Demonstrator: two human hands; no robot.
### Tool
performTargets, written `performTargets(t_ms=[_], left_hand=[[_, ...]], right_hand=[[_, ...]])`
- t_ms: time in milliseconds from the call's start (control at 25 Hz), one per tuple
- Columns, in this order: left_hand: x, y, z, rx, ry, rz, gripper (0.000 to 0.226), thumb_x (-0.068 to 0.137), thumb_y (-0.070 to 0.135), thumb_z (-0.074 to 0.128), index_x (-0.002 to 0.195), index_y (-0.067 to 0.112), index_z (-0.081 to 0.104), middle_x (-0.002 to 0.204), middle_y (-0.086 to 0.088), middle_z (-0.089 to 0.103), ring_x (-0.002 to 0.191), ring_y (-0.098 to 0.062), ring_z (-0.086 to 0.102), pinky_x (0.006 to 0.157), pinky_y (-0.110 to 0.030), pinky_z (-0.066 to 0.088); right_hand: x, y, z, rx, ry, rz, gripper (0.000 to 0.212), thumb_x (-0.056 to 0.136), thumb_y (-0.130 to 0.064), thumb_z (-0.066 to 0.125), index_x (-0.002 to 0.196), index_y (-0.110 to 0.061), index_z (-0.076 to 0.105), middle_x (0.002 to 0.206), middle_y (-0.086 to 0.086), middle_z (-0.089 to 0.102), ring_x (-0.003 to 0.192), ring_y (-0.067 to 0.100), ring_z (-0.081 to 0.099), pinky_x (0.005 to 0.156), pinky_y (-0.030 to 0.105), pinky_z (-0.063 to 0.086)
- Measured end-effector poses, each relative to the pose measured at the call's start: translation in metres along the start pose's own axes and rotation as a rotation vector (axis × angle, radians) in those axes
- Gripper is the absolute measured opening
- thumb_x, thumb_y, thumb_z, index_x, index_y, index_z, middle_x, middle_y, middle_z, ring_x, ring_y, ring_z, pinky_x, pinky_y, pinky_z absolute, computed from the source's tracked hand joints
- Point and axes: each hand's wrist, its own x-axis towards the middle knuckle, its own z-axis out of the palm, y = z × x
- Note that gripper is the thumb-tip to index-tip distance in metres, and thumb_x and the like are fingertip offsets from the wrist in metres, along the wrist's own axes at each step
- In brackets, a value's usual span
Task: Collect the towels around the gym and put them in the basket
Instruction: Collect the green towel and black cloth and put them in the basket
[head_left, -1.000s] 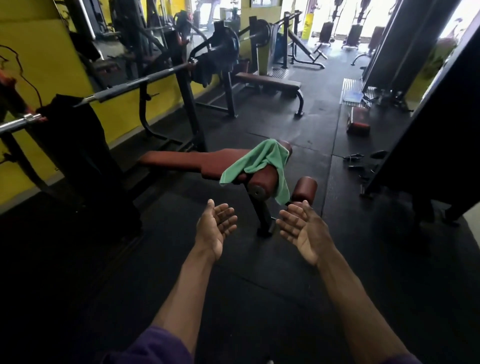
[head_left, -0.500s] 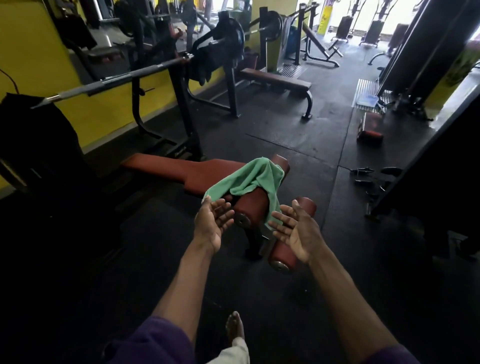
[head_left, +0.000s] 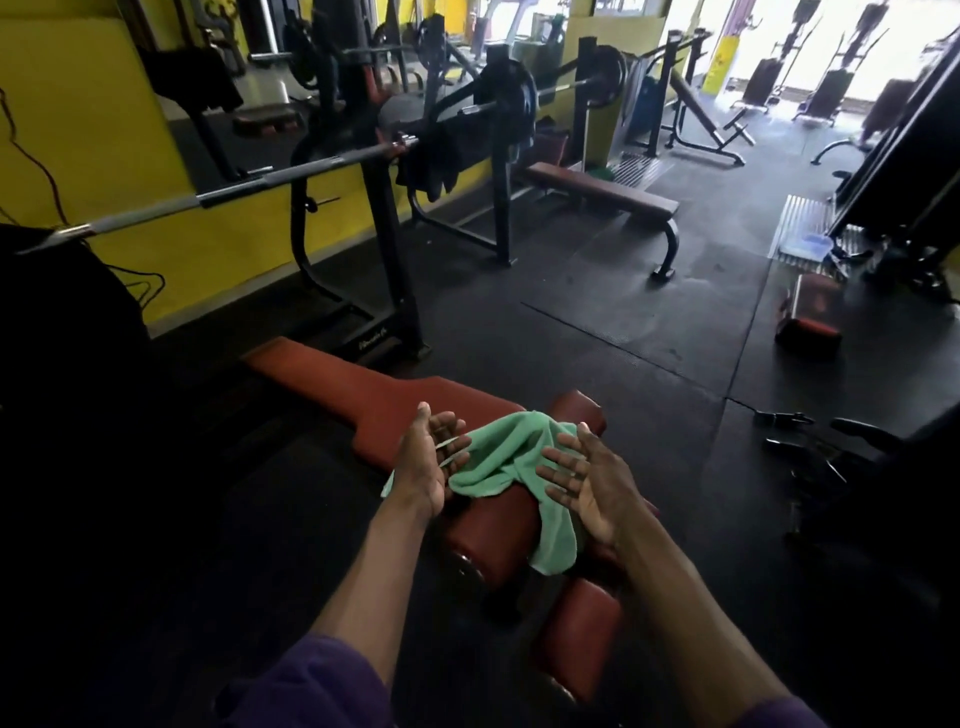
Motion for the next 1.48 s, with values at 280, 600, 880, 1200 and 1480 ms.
performTargets(t_ms=[280, 600, 880, 1200, 1480], left_hand=[[0.097, -0.016, 0.059, -0.028, 0.169, 0.005, 0.043, 0.1, 0.046, 0.042, 0.096, 0.012, 0.068, 0.096, -0.006, 0.073, 0.088, -0.021, 0.068, 0.076, -0.037, 0.051], [0.18, -0.074, 0.161, 0.173, 0.45, 0.03, 0.027, 0.096, 0.034, 0.055, 0.082, 0.011, 0.06, 0.08, -0.008, 0.059, 0.07, -0.02, 0.053, 0.068, -0.034, 0.042], [0.206, -0.133, 0.195, 0.694, 0.946, -0.168, 0.048, 0.08, 0.024, 0.072, 0.123, 0.004, 0.064, 0.113, -0.016, 0.07, 0.103, -0.032, 0.068, 0.091, -0.043, 0.056], [0.203, -0.161, 0.169, 0.735, 0.699, -0.128, 0.032, 0.083, 0.012, 0.059, 0.112, -0.001, 0.064, 0.113, -0.021, 0.069, 0.107, -0.037, 0.064, 0.091, -0.043, 0.053], [0.127, -0.127, 0.122, 0.161, 0.792, 0.109, 0.022, 0.075, 0.01, 0.052, 0.084, 0.009, 0.072, 0.077, -0.002, 0.076, 0.074, -0.015, 0.072, 0.061, -0.033, 0.061]], right_hand=[[0.125, -0.058, -0.025, -0.068, -0.106, 0.063, 0.045, 0.1, -0.052, 0.05, 0.121, -0.014, 0.063, 0.12, 0.01, 0.072, 0.106, 0.031, 0.071, 0.086, 0.042, 0.054], [0.231, -0.121, -0.088, -0.172, -0.187, 0.146, 0.049, 0.1, -0.052, 0.051, 0.127, -0.013, 0.062, 0.122, 0.012, 0.072, 0.109, 0.031, 0.071, 0.081, 0.041, 0.054], [0.281, -0.134, -0.11, -0.241, -0.279, 0.232, 0.046, 0.101, -0.052, 0.05, 0.124, -0.014, 0.063, 0.122, 0.011, 0.072, 0.109, 0.029, 0.07, 0.08, 0.04, 0.053], [0.303, -0.121, -0.107, -0.339, -0.394, 0.272, 0.05, 0.1, -0.052, 0.05, 0.127, -0.012, 0.062, 0.123, 0.012, 0.071, 0.11, 0.03, 0.07, 0.079, 0.04, 0.055], [0.282, -0.106, -0.051, -0.411, -0.564, 0.275, 0.045, 0.102, -0.05, 0.048, 0.123, -0.013, 0.062, 0.117, 0.01, 0.073, 0.102, 0.028, 0.072, 0.082, 0.041, 0.054]])
